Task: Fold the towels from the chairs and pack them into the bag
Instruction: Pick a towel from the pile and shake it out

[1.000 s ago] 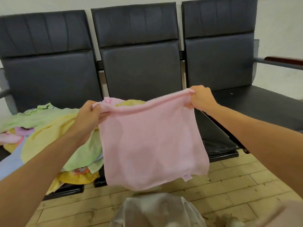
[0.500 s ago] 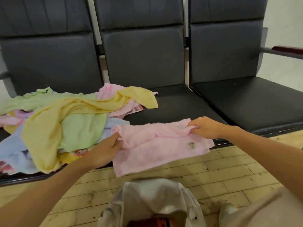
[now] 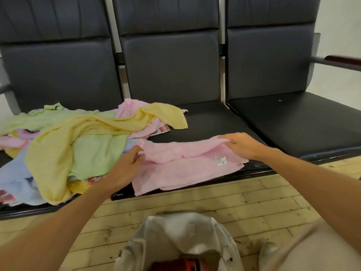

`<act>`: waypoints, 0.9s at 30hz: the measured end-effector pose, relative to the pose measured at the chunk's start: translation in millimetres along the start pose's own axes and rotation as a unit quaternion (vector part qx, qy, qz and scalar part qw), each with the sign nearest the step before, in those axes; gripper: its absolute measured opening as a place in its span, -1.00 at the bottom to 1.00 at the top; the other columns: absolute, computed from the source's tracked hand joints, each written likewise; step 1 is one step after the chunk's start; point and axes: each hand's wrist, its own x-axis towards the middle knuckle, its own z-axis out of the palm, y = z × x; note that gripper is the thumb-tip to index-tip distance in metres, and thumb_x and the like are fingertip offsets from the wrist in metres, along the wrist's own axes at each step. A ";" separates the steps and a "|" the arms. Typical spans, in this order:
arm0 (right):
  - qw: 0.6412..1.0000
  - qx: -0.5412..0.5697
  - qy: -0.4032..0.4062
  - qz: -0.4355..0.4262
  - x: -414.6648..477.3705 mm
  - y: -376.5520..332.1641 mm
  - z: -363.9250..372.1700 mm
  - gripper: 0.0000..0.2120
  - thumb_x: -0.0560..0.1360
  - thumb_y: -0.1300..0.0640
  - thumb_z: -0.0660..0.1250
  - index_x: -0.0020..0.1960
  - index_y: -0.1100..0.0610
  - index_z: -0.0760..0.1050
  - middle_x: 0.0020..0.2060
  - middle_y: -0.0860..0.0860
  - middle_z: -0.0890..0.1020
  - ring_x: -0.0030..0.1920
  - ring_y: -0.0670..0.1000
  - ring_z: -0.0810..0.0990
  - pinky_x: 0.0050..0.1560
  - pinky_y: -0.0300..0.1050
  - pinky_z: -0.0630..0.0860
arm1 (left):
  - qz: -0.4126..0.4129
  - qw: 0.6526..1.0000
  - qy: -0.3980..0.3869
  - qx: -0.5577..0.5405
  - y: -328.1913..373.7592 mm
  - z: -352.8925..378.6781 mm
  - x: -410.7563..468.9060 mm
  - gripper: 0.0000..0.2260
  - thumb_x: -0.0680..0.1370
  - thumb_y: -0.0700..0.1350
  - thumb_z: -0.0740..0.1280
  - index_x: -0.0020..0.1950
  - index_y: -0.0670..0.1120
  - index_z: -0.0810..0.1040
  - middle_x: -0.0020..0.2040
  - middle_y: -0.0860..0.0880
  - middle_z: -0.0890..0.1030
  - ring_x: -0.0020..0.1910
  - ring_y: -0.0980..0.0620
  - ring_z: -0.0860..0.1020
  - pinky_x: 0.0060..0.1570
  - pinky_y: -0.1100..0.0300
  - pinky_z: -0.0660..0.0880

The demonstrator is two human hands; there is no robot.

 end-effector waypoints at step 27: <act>0.960 0.028 -0.012 0.278 2.2 7.3 6.4 -0.79 0.52 0.08 0.34 -0.07 0.24 0.45 -0.17 0.12 0.55 -0.12 0.11 0.52 -0.30 -0.14 0.37 | -0.159 0.962 -0.052 0.215 -15.8 2.5 3.2 -0.54 0.56 0.23 0.19 0.25 -0.11 0.45 0.03 -0.14 0.53 0.03 -0.10 0.51 0.00 0.07 0.45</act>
